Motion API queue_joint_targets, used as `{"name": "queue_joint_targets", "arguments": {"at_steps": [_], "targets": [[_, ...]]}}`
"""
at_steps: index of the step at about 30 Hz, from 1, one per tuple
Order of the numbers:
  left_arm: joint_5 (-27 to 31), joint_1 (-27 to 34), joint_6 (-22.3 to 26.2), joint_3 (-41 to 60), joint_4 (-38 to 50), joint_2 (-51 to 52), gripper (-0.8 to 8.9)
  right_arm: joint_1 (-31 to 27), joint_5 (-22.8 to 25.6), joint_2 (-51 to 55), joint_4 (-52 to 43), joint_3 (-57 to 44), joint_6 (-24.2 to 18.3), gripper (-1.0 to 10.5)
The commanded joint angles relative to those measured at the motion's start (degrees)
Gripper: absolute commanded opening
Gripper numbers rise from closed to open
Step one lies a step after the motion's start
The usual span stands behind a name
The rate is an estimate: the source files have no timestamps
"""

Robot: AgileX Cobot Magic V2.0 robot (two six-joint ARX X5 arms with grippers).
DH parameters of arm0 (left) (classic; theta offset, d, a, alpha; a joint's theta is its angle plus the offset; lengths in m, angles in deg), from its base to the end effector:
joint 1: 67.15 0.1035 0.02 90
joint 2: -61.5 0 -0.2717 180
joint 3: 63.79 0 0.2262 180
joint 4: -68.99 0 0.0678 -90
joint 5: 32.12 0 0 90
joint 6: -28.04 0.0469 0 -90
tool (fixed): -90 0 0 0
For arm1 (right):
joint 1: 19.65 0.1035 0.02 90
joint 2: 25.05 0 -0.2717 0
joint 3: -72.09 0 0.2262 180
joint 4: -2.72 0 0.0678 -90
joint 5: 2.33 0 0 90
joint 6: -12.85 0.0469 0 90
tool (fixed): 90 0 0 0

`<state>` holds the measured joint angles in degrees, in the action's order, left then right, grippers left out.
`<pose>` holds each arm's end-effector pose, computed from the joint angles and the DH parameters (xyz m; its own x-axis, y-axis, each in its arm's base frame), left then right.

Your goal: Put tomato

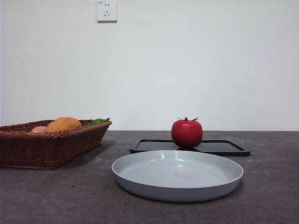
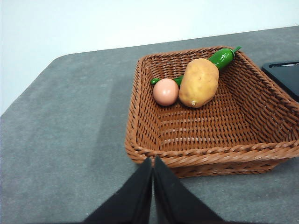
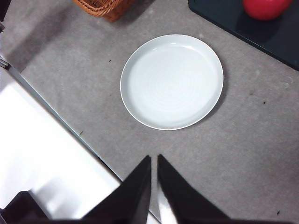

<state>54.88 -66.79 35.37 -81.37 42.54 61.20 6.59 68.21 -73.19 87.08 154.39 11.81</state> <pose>0.0775 -0.0020 0.1538 0.9862 -0.0461 -0.1591 0.0654 0.9909 0.1177 0.0806 0.0572 0.3468 0.3941 0.5657 -0.7244 -0.6206 0.7451 0.2443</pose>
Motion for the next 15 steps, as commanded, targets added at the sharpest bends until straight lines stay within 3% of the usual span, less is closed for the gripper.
{"name": "queue_joint_targets", "arguments": {"at_steps": [1,9,12,15], "targets": [[0.1,0.0,-0.6,1.1,-0.5,0.1,0.07,0.4,0.0,-0.4,-0.4,0.6,0.6,0.1],[0.1,0.0,-0.6,1.1,-0.5,0.1,0.07,-0.4,0.1,0.2,-0.8,0.6,-0.4,0.1],[0.1,0.0,-0.6,1.1,-0.5,0.1,0.07,-3.8,0.2,2.1,-3.4,0.5,-2.1,0.1],[0.1,0.0,-0.6,1.1,-0.5,0.1,0.07,-9.5,-1.5,5.9,-12.4,-1.3,-0.4,0.1]]}}
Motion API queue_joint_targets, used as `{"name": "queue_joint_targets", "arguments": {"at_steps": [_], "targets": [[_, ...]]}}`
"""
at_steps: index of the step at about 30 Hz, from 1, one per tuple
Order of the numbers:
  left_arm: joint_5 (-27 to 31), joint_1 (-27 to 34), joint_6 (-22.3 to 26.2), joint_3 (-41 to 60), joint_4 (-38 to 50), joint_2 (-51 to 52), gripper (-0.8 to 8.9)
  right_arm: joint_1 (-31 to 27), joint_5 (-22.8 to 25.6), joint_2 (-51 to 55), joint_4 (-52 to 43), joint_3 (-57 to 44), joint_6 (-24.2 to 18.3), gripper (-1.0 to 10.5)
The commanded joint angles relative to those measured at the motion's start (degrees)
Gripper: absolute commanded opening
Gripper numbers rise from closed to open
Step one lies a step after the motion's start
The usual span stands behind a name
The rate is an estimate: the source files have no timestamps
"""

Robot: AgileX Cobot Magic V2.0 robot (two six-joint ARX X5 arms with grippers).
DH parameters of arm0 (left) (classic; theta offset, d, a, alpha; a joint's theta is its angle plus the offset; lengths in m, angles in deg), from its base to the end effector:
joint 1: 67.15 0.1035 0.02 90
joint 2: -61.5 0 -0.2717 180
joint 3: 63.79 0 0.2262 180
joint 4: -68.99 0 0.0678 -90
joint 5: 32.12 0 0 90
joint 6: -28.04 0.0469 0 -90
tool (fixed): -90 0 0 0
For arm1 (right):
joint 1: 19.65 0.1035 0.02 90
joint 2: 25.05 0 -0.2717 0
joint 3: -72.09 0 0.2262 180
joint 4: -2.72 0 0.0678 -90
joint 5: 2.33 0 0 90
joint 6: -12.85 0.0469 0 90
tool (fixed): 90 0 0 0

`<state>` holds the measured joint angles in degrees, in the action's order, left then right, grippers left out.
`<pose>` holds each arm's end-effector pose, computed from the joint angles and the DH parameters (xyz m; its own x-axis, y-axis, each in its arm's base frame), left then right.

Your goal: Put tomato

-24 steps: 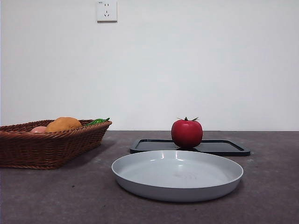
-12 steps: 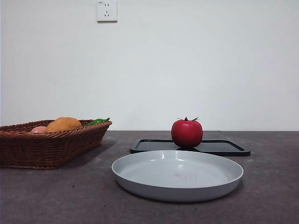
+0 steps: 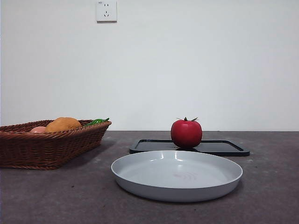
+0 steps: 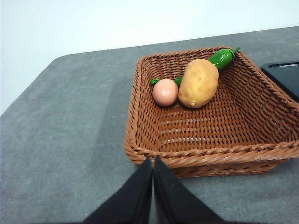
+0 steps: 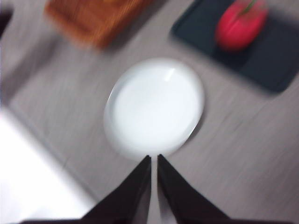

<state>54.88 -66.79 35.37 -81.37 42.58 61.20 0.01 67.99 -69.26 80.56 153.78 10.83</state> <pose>0.0775 -0.0020 0.1539 0.9863 -0.0461 -0.1585 0.0653 0.9909 0.1177 0.0795 0.0452 0.3581 0.5624 0.5585 -0.6098 -0.5796 0.7922 0.1911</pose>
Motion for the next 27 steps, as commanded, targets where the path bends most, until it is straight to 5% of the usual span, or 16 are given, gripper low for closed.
{"name": "queue_joint_targets", "arguments": {"at_steps": [1,7,15,27], "targets": [[0.1,0.0,-0.6,1.1,-0.5,0.1,0.07,-4.7,-2.3,3.4,-9.2,-1.8,1.0,0.1],[0.1,0.0,-0.6,1.1,-0.5,0.1,0.07,-15.0,-2.7,14.7,-30.0,-15.5,1.6,0.1],[0.1,0.0,-0.6,1.1,-0.5,0.1,0.07,-19.8,2.8,28.6,-49.1,-38.2,1.4,0.1],[0.1,0.0,-0.6,1.1,-0.5,0.1,0.07,-19.8,11.4,41.6,-57.1,-58.6,2.0,0.1]]}}
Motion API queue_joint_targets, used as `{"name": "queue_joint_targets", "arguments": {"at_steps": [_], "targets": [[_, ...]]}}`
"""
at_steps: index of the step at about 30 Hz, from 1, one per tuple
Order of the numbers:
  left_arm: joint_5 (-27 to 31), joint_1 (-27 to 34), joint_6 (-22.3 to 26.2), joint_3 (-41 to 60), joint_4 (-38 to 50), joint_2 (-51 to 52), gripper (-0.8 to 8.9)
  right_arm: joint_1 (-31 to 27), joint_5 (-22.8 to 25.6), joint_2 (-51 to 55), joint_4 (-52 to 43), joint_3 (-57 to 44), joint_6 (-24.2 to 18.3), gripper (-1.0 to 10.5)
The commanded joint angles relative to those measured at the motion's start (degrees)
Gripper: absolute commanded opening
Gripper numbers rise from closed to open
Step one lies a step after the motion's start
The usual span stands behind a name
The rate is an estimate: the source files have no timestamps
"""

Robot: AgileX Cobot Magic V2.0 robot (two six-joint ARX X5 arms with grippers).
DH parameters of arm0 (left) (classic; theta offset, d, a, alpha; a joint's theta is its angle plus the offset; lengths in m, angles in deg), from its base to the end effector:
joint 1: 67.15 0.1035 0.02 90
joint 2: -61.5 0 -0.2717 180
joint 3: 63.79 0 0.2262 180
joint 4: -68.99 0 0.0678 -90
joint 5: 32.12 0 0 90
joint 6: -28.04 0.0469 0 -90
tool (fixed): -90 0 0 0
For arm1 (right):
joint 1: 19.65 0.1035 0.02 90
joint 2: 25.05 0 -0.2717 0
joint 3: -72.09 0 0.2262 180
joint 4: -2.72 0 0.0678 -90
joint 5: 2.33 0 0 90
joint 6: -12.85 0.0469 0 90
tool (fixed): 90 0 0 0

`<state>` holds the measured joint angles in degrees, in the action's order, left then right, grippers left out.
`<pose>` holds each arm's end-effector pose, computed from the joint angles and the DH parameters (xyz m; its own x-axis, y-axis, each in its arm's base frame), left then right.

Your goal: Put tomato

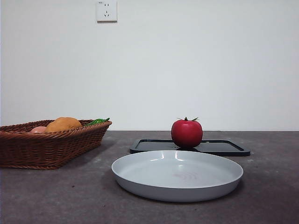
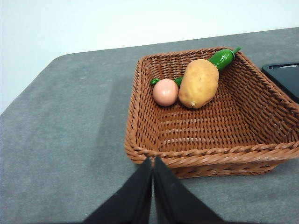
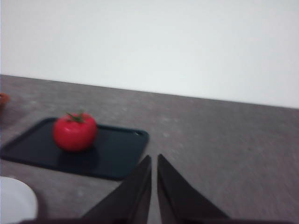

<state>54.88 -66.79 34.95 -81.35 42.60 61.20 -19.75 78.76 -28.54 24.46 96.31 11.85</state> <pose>0.0775 -0.0020 0.1538 0.9863 -0.0461 -0.1585 0.0642 0.9918 0.1105 0.0745 0.0071 0.1981 0.9880 0.1532 -0.0174 -0.1534 0.9881 -0.0147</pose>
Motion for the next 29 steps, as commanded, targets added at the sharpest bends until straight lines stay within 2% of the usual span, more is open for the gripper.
{"name": "queue_joint_targets", "arguments": {"at_steps": [1,11,19,23,29], "targets": [[0.1,0.0,-0.2,1.1,-0.5,0.1,0.07,-0.1,0.6,1.2,-1.0,-1.9,1.0,0.1],[0.1,0.0,-0.2,1.1,-0.5,0.1,0.07,-0.1,1.5,3.3,-0.7,-8.1,2.6,0.1],[0.1,0.0,-0.2,1.1,-0.5,0.1,0.07,-0.1,1.7,3.3,3.6,-8.2,3.0,0.1],[0.1,0.0,-0.2,1.1,-0.5,0.1,0.07,0.0,1.4,3.3,3.3,-8.2,5.6,0.1],[0.1,0.0,-0.2,1.1,-0.5,0.1,0.07,0.0,1.5,3.3,2.6,-8.2,5.5,0.1]]}}
